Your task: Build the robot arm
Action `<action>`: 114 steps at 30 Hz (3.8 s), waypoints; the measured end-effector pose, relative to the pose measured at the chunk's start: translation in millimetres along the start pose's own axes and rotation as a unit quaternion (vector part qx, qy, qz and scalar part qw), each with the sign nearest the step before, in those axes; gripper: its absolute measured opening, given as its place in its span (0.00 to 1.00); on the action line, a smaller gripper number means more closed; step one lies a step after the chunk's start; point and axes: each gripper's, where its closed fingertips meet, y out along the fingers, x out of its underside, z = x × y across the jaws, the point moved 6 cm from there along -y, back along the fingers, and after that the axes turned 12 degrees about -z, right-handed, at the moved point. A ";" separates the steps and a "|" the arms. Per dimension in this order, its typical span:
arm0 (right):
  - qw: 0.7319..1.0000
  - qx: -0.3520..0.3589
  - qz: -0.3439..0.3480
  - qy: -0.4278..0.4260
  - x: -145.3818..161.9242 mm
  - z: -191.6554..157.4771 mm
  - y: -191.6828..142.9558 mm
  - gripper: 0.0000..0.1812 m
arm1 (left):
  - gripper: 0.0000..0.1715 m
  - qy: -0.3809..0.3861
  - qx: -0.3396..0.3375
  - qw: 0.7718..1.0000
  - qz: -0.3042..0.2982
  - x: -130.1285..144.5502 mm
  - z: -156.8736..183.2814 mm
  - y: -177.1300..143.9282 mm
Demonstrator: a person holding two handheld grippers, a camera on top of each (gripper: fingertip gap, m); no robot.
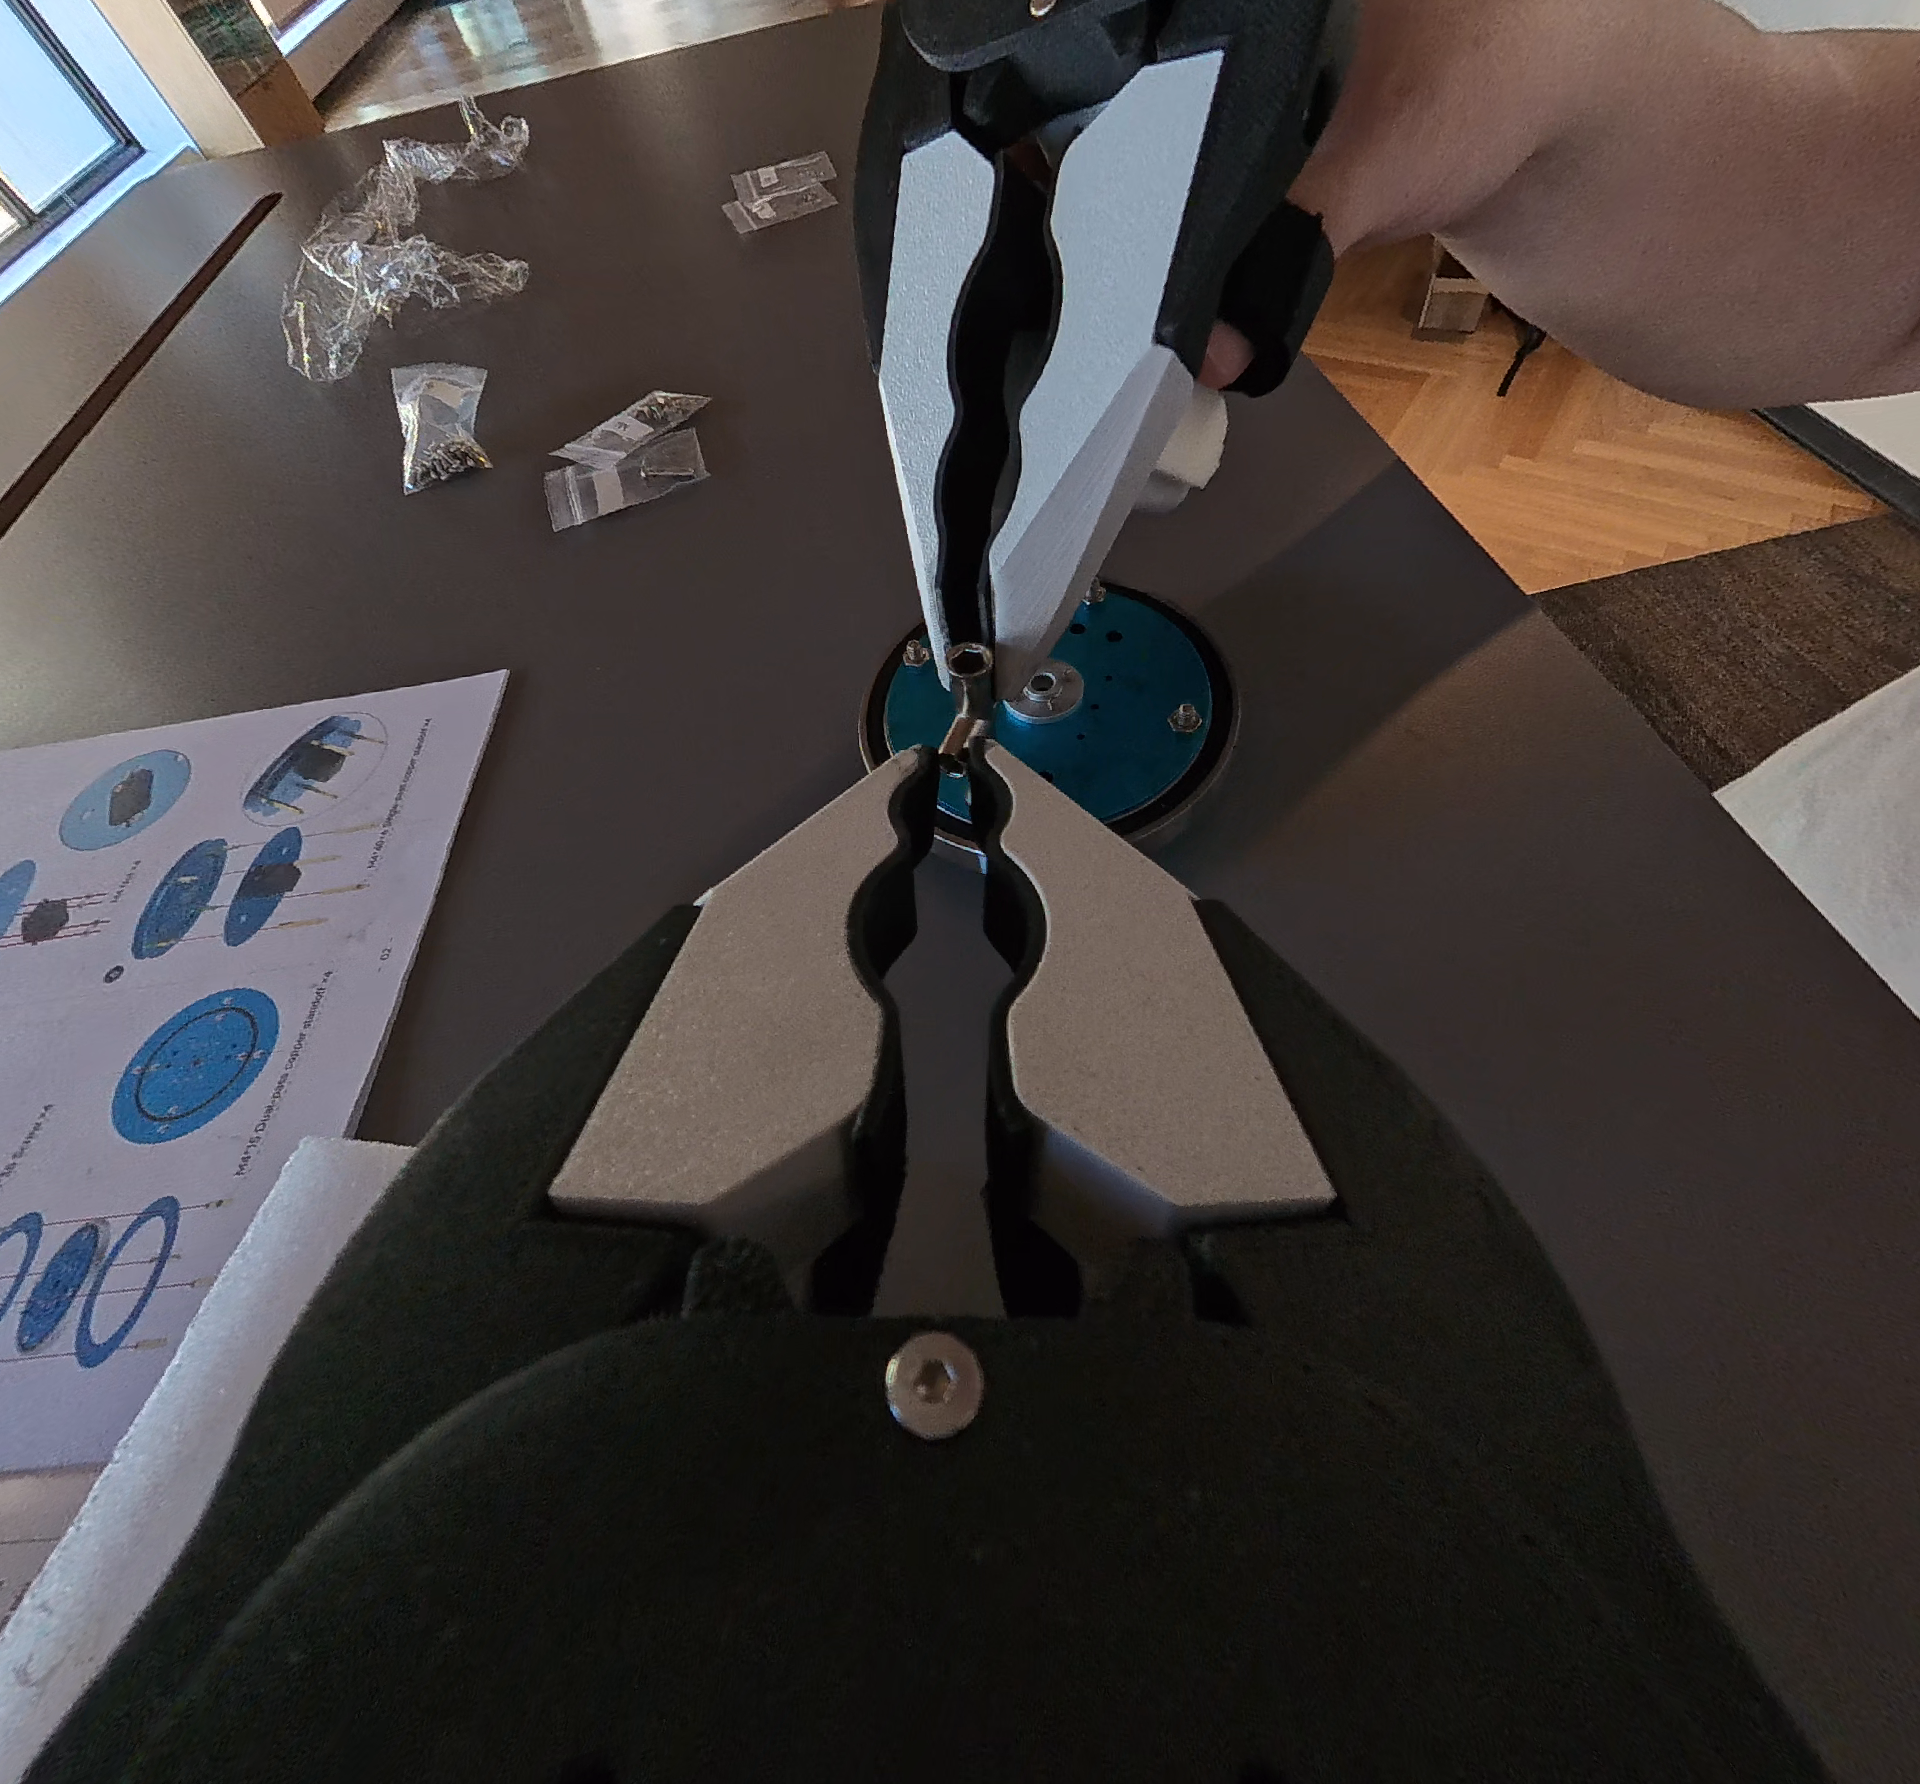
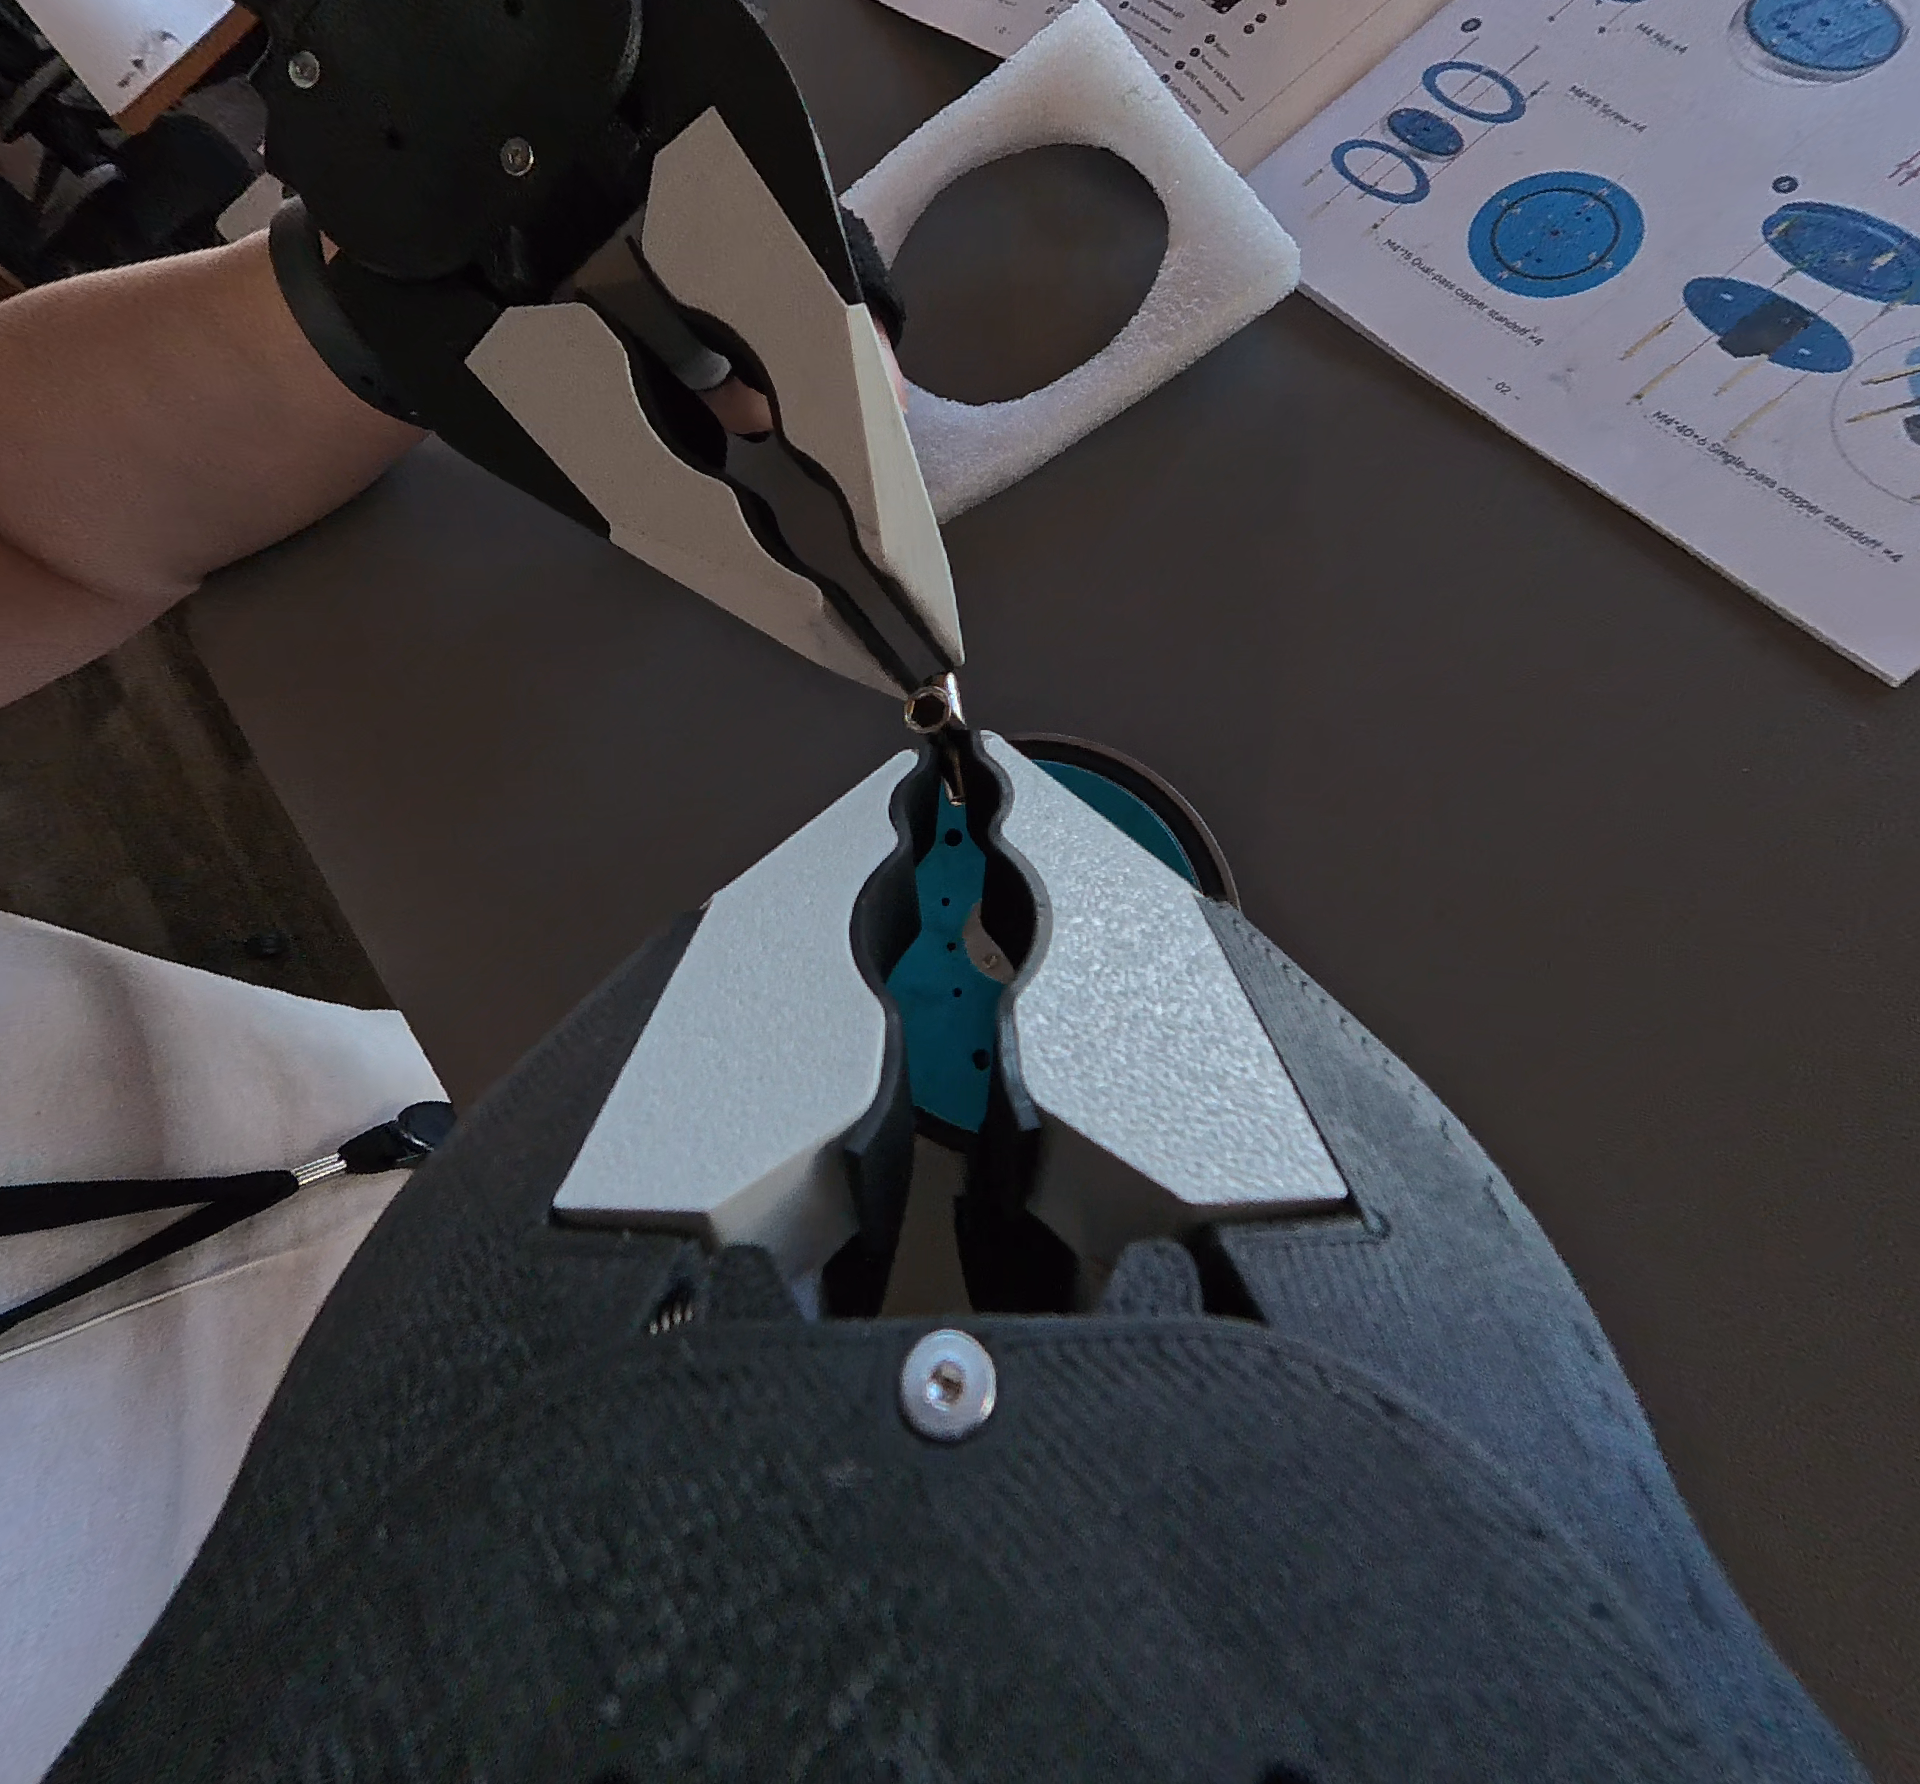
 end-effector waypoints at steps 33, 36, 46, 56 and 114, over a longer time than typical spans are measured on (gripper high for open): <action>0.999 0.012 0.008 0.043 -1.2 -1.3 1.4 0.02 | 0.05 -0.048 0.030 0.998 0.021 0.3 -5.3 4.8; 0.999 0.016 0.011 0.041 -1.0 -1.9 1.7 0.02 | 0.05 -0.048 0.031 0.998 0.024 0.6 -5.5 4.6; 0.998 0.021 0.023 0.045 0.9 -7.0 2.2 0.02 | 0.00 -0.048 0.024 0.998 0.034 -2.1 -8.1 3.2; 0.999 0.012 -0.044 0.001 7.0 -13.4 14.2 0.00 | 0.03 -0.063 -0.002 0.998 0.014 5.8 -10.6 0.9; 0.800 0.072 0.230 -0.550 -54.4 -0.1 -16.9 0.03 | 0.05 -0.386 -0.361 0.828 0.187 -60.6 27.1 -21.3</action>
